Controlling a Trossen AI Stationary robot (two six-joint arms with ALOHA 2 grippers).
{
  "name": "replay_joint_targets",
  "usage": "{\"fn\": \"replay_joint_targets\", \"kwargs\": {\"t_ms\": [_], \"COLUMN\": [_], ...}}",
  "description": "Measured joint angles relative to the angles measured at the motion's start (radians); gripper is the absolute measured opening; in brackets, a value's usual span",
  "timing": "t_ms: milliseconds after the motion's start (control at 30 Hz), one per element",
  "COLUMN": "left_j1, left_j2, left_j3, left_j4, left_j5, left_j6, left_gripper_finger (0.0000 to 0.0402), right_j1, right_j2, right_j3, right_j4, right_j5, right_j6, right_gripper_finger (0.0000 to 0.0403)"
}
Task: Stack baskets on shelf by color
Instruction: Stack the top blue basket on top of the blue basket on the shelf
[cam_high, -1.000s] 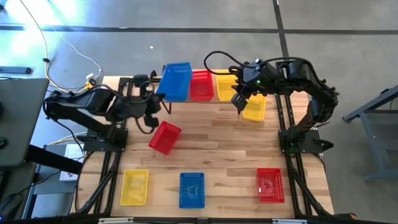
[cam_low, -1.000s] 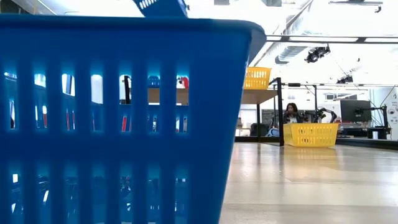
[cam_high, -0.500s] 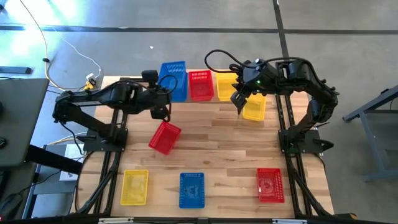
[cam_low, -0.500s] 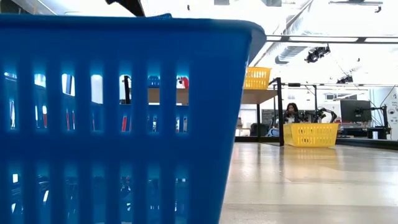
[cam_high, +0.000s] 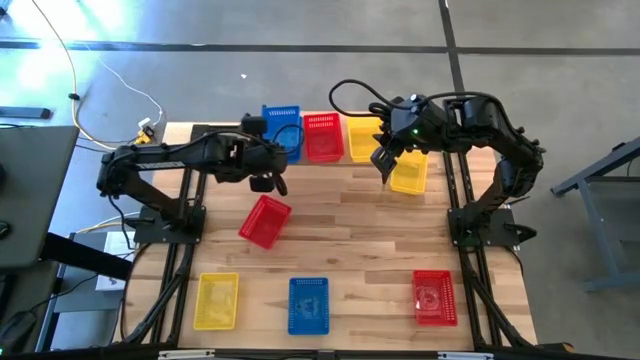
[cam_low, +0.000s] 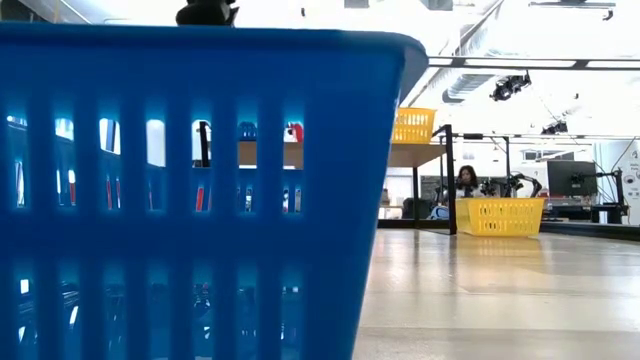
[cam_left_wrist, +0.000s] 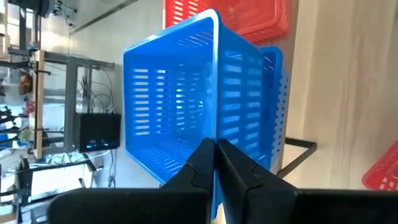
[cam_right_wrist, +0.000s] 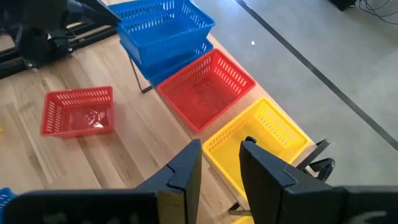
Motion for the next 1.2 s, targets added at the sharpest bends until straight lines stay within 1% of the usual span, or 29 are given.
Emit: {"fn": "replay_joint_targets", "kwargs": {"t_ms": [233,500,700,800,1000,1200], "left_j1": [0.018,0.02,0.02,0.025,0.041,0.059], "left_j2": [0.027,0.052,0.055,0.055,0.055,0.055], "left_j3": [0.0,0.0,0.0,0.0,0.0,0.0], "left_j4": [0.003,0.008,0.01,0.011,0.014,0.015], "left_j5": [-0.001,-0.001,-0.001,0.02,0.108,0.11], "left_j6": [0.014,0.071,0.072,0.069,0.038,0.038], "left_gripper_finger": [0.0,0.0,0.0,0.0003,0.003,0.0072], "right_j1": [0.0,0.0,0.0,0.0,0.0,0.0], "right_j2": [0.0,0.0,0.0,0.0,0.0,0.0], "right_j3": [0.0,0.0,0.0,0.0,0.0,0.0], "right_j4": [0.0,0.0,0.0,0.0,0.0,0.0], "right_j5": [0.0,-0.001,-0.004,-0.012,-0.047,-0.047], "right_j6": [0.0,-0.011,-0.01,0.0,0.0,0.0], "right_gripper_finger": [0.0096,0.0096,0.0096,0.0096,0.0096,0.0096]}}
